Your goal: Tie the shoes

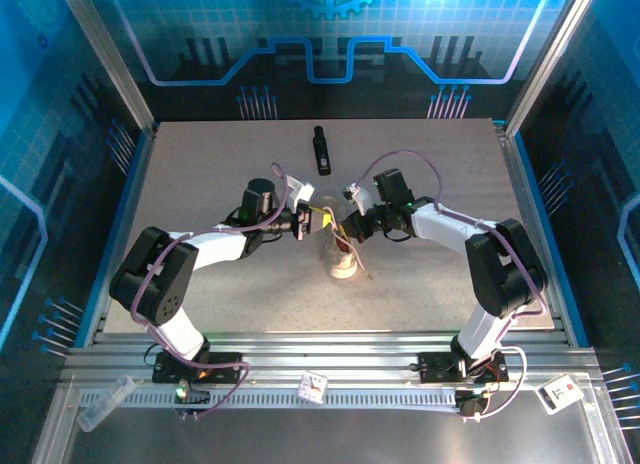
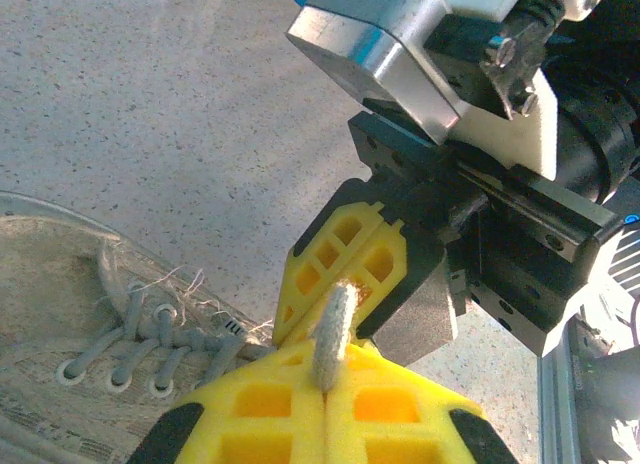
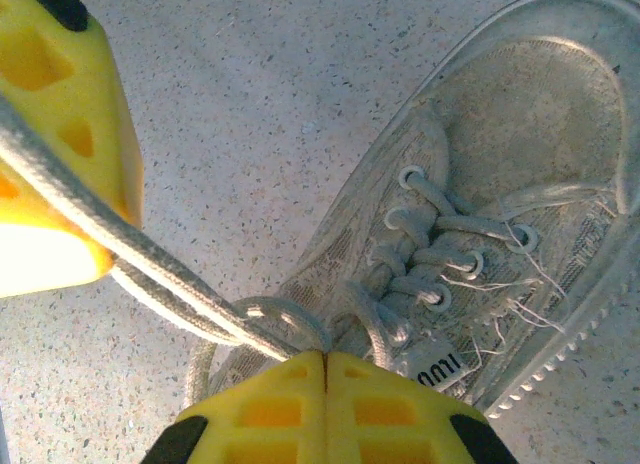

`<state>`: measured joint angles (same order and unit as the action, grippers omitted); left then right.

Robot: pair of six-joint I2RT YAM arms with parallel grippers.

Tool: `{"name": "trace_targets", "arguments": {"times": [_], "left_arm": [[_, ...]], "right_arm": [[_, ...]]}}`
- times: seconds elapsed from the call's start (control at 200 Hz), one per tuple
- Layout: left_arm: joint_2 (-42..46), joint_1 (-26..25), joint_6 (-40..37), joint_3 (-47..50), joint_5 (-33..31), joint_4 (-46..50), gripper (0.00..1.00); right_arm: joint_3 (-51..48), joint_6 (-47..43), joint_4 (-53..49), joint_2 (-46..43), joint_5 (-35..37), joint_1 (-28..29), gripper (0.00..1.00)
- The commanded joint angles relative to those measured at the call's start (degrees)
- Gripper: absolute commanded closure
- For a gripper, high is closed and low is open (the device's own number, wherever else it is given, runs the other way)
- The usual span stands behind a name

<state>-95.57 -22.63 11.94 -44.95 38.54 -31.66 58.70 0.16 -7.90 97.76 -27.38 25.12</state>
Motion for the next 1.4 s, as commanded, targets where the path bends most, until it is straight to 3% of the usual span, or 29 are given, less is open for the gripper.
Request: {"name": "trace_targets", "arguments": {"times": [0.0,0.535,0.605,0.76,0.94,1.055,1.266,1.391], "left_arm": [[0.84,0.66,-0.13,0.47,-0.49,-0.93,1.00],[0.22,0.83,-0.90,2.26,-0.75,-1.55,1.00],[0.19,0.91,-1.89,2.34,-0.29,-1.30,0.82],[2.87,1.94,-7.16,3.31,0.48,-1.79,0.59],[9.07,2.26,-24.35,-0.38,-0.13,10.36,0.44],[11.70,1.46,-38.37,-2.48,-1.27,16.45,0.41],[11.47,-6.52,-65.24,-8.66,-13.80,32.21,0.39],[8.84,-9.84,-76.38,-10.13,-18.59,35.01,0.36]], "right_arm": [[-1.44,0.32,2.45,-3.26,0.45,-0.01,1.00],[-5.52,2.48,7.20,-6.79,1.23,-1.57,1.00],[-5.04,2.37,6.75,-6.32,0.43,-1.67,1.00],[-3.54,1.47,4.82,-4.99,-1.64,-1.66,1.00],[-2.04,0.89,3.15,-3.84,-3.09,-1.74,1.00],[-1.18,0.89,2.53,-3.03,-3.99,-1.82,1.00],[-0.18,1.06,1.32,-1.66,-5.83,-2.05,1.00],[-0.03,1.66,1.32,-1.16,-6.85,-2.35,1.00]]}}
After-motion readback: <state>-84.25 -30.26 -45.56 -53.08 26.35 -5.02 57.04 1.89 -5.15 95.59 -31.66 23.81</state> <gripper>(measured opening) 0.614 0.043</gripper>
